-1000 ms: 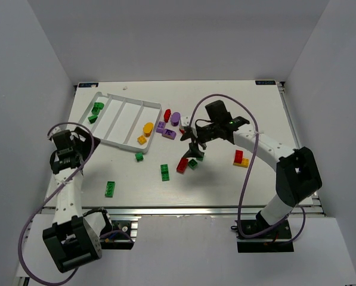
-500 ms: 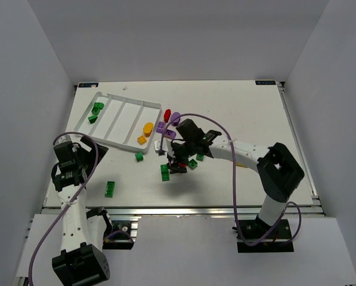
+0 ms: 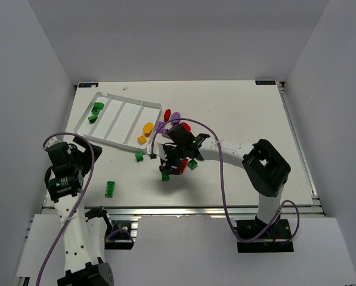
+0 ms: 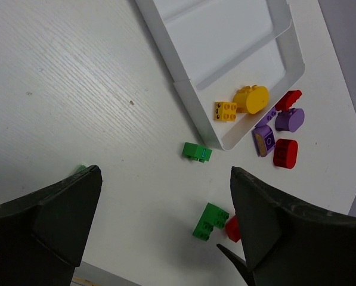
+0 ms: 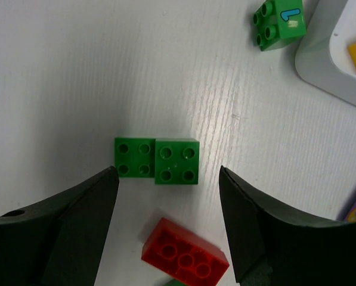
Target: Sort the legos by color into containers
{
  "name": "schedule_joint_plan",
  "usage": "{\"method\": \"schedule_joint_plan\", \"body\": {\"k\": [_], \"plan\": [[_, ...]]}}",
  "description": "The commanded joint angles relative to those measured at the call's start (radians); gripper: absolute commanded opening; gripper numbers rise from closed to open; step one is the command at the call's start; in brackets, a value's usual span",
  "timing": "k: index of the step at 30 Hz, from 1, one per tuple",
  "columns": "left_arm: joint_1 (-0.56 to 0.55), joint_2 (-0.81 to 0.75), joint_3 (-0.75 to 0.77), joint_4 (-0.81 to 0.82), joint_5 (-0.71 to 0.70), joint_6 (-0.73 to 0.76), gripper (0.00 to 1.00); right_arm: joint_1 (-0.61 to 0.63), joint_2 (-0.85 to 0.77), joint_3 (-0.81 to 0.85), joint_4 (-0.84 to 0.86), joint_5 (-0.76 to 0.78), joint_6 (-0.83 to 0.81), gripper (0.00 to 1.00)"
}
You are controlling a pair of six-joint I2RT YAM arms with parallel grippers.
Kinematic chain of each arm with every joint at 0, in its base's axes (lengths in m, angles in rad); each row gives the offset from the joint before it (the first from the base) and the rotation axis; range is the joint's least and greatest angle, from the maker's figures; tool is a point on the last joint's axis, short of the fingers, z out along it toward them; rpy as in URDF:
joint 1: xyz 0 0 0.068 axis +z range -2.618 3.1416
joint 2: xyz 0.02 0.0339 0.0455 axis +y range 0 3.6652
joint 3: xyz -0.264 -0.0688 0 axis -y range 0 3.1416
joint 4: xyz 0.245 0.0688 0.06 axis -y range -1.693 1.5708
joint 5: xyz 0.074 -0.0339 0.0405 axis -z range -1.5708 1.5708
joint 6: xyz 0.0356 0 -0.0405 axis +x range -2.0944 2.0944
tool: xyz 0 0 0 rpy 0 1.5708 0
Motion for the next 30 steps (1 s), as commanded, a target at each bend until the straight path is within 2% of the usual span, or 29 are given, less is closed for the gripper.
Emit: {"method": "schedule_joint_plan", "body": {"k": [1, 24, 30], "plan": [[0.000, -0.005, 0.015, -0.040, -0.006, -0.006, 0.98, 0.001, 0.044, 0.060, 0.008, -0.014, -0.045, 0.72], [0.000, -0.054, -0.026, -0.049, 0.034, -0.032, 0.98, 0.005, 0.142, 0.118, -0.020, -0.016, -0.078, 0.60], [-0.001, -0.056, -0.036, -0.032, 0.063, -0.043, 0.98, 0.005, 0.144, 0.135, -0.046, -0.026, -0.091, 0.46]]}}
